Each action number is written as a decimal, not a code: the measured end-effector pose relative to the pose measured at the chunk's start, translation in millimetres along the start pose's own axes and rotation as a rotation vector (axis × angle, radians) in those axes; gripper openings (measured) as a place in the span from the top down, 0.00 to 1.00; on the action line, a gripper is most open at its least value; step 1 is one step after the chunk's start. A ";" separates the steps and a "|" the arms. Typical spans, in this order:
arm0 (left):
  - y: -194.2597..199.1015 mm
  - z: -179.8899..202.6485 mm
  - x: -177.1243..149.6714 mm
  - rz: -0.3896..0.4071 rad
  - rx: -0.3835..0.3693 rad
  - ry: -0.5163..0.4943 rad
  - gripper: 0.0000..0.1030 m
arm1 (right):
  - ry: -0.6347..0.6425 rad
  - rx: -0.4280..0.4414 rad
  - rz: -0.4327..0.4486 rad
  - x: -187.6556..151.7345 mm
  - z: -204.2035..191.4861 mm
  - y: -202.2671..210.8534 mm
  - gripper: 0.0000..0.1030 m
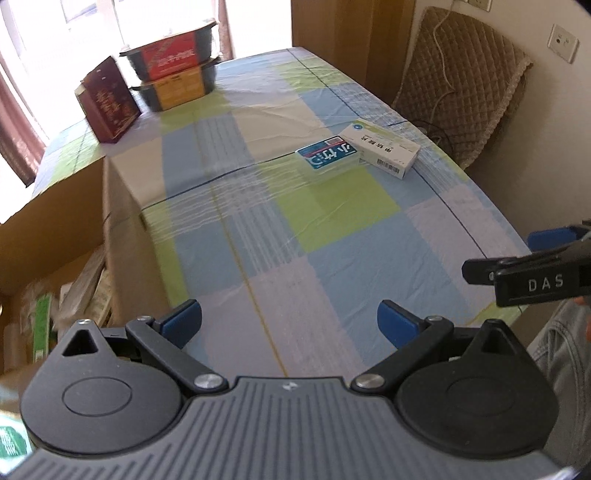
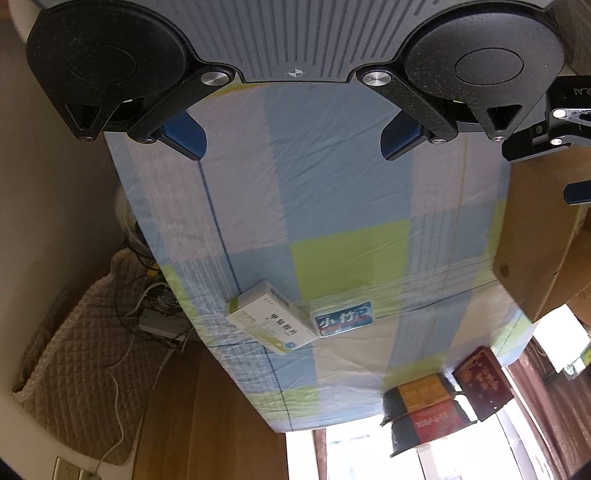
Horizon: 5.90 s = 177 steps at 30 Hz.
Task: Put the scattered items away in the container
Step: 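Move both tools toward the blue floss pack and white medicine box, then grasp the blue floss pack with the left tool while the right tool grasps the white medicine box, then carry the floss pack with the left tool while the right tool carries the medicine box over the box, then open the left tool to drop the floss pack while the right tool drops the medicine box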
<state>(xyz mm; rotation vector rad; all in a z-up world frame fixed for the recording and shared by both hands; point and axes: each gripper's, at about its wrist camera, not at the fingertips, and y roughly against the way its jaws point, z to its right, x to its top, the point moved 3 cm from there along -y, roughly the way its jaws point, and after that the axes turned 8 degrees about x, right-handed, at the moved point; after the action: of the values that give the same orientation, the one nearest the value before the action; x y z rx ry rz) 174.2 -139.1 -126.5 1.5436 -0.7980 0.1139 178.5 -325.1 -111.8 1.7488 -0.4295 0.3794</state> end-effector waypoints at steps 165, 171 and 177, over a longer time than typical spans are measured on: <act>-43.0 -361.3 -80.8 -0.225 0.194 0.261 0.34 | 0.331 0.329 -0.136 56.8 -339.1 -133.0 0.29; -46.1 -362.0 -77.8 -0.222 0.216 0.231 0.31 | 0.310 0.282 -0.133 57.0 -341.0 -139.3 0.29; -50.3 -366.5 -75.7 -0.219 0.224 0.230 0.30 | 0.279 0.229 -0.107 60.0 -341.7 -143.5 0.29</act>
<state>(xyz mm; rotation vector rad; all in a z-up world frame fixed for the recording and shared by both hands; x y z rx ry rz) 285.3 221.1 -147.6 1.7813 -0.4425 0.2212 292.1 32.2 -133.5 1.8960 -0.0939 0.6043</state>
